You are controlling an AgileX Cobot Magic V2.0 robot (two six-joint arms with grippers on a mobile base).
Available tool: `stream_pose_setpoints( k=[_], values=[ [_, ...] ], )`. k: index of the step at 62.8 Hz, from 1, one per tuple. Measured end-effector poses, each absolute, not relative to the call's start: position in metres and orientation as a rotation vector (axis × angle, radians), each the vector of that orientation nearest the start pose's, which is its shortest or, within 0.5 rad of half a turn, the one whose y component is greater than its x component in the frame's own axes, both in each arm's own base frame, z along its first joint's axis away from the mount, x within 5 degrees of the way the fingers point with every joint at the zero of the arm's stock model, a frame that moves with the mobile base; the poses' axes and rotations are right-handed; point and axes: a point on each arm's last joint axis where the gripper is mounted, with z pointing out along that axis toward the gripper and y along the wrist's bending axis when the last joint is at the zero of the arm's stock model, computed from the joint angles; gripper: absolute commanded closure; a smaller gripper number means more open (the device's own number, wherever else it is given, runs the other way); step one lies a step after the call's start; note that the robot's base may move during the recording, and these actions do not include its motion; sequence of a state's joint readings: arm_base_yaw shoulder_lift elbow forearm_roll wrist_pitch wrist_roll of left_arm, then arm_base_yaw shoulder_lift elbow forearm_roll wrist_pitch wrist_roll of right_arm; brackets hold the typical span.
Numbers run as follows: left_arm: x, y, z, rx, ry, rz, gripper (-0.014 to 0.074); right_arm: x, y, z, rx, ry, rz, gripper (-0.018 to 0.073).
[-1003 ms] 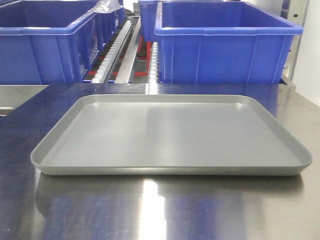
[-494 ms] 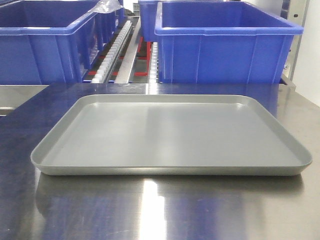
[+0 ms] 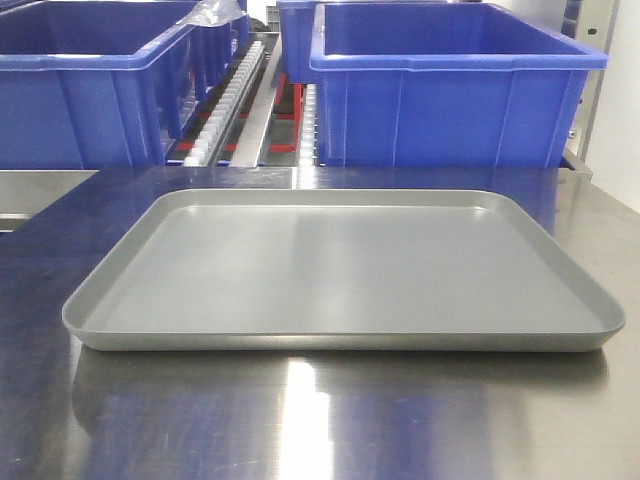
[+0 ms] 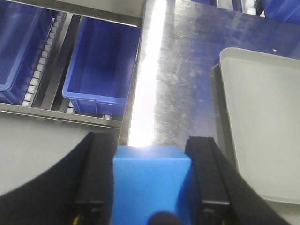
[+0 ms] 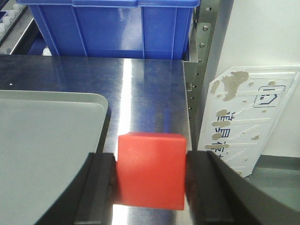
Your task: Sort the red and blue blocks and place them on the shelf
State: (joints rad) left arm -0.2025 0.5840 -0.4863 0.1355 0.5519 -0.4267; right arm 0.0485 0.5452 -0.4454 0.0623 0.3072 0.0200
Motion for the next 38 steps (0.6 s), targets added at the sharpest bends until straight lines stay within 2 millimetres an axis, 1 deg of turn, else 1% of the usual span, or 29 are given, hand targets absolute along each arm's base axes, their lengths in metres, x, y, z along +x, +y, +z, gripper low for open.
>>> stream_pose_setpoints(
  k=[38],
  values=[
    [0.1126,-0.0165,0.2821,-0.158,2.130,-0.227,0.0472,0.1157,0.0073,0.2926,0.016,1.891,0.105,0.0510]
  ],
)
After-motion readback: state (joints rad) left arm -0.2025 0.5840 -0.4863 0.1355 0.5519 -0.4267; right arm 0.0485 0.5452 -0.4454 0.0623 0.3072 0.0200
